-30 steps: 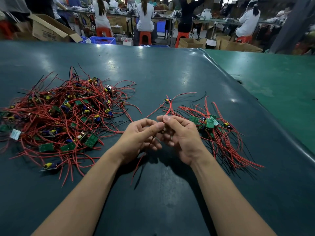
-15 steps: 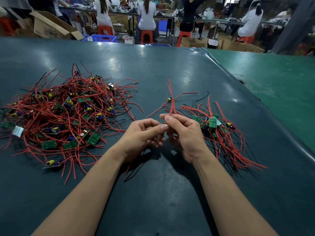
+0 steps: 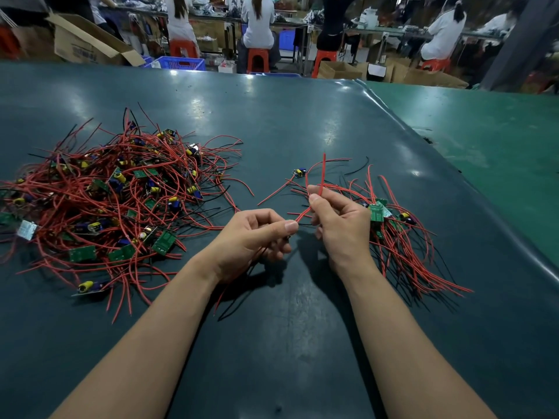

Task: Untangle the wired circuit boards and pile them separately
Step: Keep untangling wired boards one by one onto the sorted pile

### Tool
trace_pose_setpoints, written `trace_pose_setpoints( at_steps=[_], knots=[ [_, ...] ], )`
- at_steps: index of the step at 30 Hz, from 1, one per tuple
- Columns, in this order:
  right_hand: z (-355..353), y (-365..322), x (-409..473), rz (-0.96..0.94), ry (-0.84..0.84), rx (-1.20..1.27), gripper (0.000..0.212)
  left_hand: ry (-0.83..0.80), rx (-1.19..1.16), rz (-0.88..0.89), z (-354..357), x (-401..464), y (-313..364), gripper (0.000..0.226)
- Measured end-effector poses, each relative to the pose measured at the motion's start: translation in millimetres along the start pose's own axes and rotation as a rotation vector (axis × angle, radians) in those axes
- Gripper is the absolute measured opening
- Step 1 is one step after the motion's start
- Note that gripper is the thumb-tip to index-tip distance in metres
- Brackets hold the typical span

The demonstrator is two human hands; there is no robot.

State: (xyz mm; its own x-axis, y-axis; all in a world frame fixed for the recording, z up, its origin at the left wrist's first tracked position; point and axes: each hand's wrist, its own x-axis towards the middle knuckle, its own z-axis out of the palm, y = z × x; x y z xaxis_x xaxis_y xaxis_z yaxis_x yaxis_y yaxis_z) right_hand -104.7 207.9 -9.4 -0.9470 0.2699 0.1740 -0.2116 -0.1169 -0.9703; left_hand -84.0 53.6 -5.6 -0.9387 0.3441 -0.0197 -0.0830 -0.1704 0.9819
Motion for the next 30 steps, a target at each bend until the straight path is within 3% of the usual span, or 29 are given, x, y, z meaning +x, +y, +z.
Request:
trace_pose_setpoints(
  at_steps=[14,17,19,22,25,28,30],
  knots=[
    [-6.8,5.0,7.0,-0.211,0.103,-0.066,0.020,-0.085,0.030,0.014,-0.9,-4.8,3.2,0.016],
    [-7.2,0.2,6.4,-0.175,0.115,0.005,0.009,-0.080,0.012,0.021,-1.4,-5.4,3.4,0.015],
    [-8.8,-4.3,6.7,-0.047,0.105,0.122,0.009,-0.037,-0.028,0.036,-0.9,-4.9,2.8,0.013],
    [-9.7,-8.6,-1.1,0.223,-0.105,0.128,0.037,0.054,-0.113,0.073,0.5,-1.5,0.8,0.015],
    [-6.6,-13.0,-16.0,0.253,-0.415,0.027,0.024,0.066,-0.105,0.096,0.3,-0.9,-1.3,0.018],
    [-6.6,-16.0,-15.9,0.217,-0.435,0.082,0.010,0.049,-0.029,0.095,-0.7,-2.8,-2.0,0.021],
    [-6.6,-15.1,-14.1,0.184,-0.370,0.071,0.014,0.036,-0.040,0.078,-0.9,-3.2,-2.2,0.022]
  ],
)
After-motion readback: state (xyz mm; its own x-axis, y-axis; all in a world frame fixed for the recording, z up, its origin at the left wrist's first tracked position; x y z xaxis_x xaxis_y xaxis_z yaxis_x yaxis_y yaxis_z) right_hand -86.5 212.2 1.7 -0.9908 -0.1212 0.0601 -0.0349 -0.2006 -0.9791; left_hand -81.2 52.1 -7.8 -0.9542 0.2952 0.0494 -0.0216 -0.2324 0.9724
